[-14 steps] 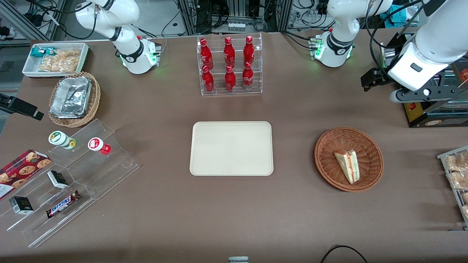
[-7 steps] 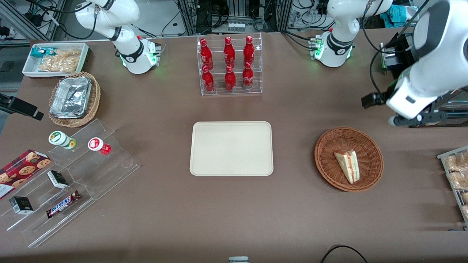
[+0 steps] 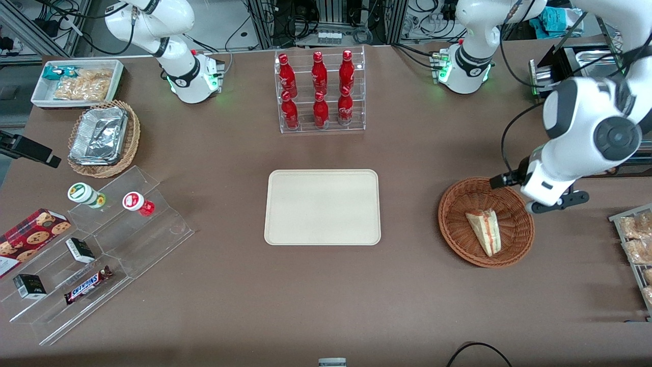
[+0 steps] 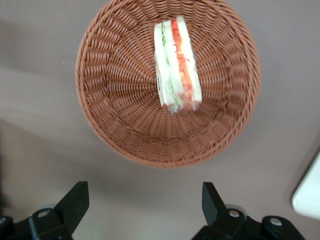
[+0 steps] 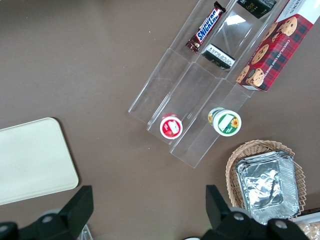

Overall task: Place sandwich from basket to tray
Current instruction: 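Lower the open left gripper around the sandwich, then close the left gripper on the sandwich and lift it from the basket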

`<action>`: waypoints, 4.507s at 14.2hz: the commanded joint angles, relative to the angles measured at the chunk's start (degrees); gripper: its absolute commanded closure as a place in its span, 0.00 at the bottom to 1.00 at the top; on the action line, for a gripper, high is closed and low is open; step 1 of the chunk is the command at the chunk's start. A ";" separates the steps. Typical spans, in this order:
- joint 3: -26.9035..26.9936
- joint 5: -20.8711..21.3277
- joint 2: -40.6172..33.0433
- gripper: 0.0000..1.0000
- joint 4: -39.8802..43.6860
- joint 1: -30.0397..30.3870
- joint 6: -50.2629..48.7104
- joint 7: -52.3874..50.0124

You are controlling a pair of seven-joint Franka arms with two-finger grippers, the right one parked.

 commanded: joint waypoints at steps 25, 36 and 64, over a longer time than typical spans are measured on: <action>-3.29 -0.66 9.09 0.00 -5.56 1.36 21.53 -24.71; -3.20 -0.57 5.49 0.00 -3.90 1.80 16.52 -29.98; -3.55 0.57 11.56 0.88 9.52 -2.56 5.68 -21.64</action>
